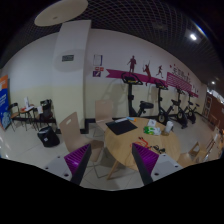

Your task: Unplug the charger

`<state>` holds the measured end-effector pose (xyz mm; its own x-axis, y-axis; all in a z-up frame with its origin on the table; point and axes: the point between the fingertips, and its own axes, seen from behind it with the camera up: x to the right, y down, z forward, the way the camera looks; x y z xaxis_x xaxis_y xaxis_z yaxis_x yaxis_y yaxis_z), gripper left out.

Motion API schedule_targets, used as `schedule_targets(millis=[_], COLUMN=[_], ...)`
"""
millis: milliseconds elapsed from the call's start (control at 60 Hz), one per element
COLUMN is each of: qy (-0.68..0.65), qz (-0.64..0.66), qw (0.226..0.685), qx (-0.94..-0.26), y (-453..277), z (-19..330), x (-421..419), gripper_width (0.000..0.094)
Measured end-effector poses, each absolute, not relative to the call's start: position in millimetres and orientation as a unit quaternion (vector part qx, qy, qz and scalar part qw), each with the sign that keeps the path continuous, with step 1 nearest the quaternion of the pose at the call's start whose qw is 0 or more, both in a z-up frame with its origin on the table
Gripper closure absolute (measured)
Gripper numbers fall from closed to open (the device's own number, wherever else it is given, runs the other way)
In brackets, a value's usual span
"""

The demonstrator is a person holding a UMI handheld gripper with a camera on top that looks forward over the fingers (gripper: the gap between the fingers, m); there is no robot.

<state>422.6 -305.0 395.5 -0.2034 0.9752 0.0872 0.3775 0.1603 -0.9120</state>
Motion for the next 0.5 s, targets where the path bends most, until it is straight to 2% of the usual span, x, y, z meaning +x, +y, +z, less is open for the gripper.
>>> schedule_targets(millis=[150,217,500], qy=[-0.655,-0.649,-0.613], qz=[0.383,0.367,0.32], qw=[0.37,0.376,0.389], qx=[-0.536,-0.55,-0.608], y=[-277,-263,-173], z=[374,375,309], x=[428,428,430], gripper_width=[0.0082,0.008,0.0086])
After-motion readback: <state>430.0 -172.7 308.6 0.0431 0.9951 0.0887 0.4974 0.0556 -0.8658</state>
